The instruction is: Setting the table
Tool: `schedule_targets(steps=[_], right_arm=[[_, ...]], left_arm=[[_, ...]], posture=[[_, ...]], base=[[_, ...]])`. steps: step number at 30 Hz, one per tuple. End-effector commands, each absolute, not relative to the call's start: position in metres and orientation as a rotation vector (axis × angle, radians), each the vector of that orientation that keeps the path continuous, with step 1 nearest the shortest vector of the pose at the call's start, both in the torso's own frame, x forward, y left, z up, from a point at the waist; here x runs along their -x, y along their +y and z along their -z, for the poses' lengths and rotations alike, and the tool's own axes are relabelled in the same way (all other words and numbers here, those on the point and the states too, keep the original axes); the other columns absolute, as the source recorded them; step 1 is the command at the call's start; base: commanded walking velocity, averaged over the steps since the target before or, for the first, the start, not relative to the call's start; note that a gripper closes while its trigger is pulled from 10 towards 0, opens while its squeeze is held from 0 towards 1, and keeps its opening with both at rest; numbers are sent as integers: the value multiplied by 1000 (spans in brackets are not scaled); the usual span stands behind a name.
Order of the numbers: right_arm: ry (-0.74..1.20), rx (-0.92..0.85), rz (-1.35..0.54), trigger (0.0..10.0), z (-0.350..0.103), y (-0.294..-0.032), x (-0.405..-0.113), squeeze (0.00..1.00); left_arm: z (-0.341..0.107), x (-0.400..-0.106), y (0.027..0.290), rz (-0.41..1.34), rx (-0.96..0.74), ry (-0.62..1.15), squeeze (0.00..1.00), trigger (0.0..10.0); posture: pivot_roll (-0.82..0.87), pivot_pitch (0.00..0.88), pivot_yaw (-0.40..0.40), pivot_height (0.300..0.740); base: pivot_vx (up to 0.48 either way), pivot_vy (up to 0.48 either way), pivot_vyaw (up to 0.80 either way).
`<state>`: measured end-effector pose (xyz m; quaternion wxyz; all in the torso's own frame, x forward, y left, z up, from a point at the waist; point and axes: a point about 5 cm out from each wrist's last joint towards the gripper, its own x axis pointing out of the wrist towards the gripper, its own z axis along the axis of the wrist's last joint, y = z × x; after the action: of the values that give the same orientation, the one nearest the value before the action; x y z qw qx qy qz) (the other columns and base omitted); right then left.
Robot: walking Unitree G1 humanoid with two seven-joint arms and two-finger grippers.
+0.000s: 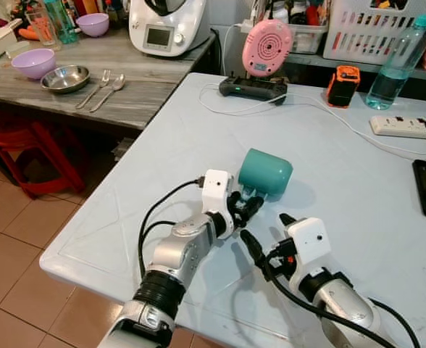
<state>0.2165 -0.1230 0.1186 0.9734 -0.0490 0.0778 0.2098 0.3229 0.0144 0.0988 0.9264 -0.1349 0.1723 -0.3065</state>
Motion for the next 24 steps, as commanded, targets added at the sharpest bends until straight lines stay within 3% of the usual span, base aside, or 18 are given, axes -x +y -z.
schedule_targets(steps=[1,24], right_arm=[[134,106,-429,10000,-124,-121,-217,0],[127,112,-426,10000,-124,-118,-220,0]], left_arm=[[-121,-322,-29,702,304,340,0,0],[-122,-327,-27,682,310,300,0,0]], posture=[[-134,93,50,740],[-128,90,52,740]], base=[[0,0,0],[0,0,0]])
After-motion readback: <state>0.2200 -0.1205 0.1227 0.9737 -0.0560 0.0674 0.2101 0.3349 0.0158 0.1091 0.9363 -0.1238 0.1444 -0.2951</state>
